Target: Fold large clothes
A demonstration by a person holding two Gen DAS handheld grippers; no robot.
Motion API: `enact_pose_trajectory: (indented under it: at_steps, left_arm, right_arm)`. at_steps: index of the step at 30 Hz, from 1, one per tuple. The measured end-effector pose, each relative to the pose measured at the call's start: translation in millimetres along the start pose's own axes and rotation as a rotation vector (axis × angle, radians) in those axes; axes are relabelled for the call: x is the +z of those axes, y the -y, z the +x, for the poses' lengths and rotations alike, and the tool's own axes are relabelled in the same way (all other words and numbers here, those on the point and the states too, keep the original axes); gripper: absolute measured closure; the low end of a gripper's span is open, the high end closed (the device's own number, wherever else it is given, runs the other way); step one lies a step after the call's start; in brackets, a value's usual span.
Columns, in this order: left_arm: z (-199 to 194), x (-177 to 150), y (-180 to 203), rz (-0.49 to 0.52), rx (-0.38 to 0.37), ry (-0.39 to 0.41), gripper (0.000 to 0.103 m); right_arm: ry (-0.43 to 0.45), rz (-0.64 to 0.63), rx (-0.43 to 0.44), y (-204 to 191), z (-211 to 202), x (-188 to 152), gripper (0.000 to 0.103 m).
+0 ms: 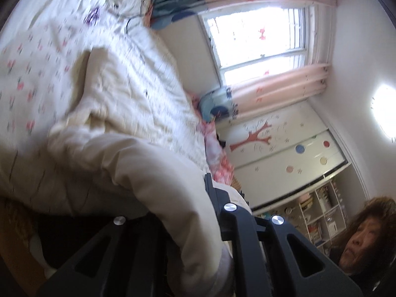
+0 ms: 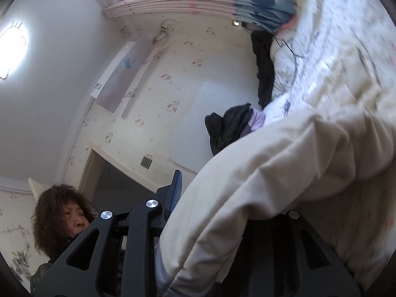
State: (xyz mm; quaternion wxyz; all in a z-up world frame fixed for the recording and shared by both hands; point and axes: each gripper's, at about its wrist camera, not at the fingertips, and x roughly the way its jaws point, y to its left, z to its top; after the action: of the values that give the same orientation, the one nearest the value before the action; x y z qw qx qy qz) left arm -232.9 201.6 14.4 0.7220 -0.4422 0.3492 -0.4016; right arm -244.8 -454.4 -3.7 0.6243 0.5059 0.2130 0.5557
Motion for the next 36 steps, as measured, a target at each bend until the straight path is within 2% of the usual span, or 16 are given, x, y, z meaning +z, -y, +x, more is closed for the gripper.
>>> enact_pose_trajectory:
  at_steps: [9, 15, 18, 23, 28, 32, 36]
  left_arm:
    - [19.7, 77.4, -6.6, 0.007, -0.004, 0.075, 0.093]
    - [50.2, 135.0, -13.2, 0.006, 0.068, 0.146, 0.093]
    - [72.8, 160.7, -25.7, 0.005, 0.13, 0.181, 0.093]
    - [111.1, 187.4, -63.0, -0.034, 0.238, 0.246, 0.093]
    - [153.3, 203.9, -122.9, -0.094, 0.408, 0.278, 0.093]
    - [179.2, 210.4, -159.6, -0.082, 0.535, 0.257, 0.092]
    - [186.5, 217.9, -162.6, -0.089, 0.572, 0.259, 0.092]
  right_arm:
    - [0.038, -0.024, -0.063, 1.5, 39.5, 82.5, 0.073]
    - [0.089, -0.011, -0.159, 30.4, 70.0, 148.6, 0.073]
    - [0.127, 0.029, -0.217, 60.2, 78.9, 175.0, 0.073]
    - [0.174, 0.116, -0.375, 130.0, 91.4, 214.6, 0.073]
    - [0.192, 0.232, -0.492, 206.4, 91.5, 221.4, 0.073]
    - [0.183, 0.28, -0.506, 241.5, 92.2, 223.8, 0.073]
    - [0.167, 0.317, -0.537, 253.2, 99.1, 235.6, 0.071]
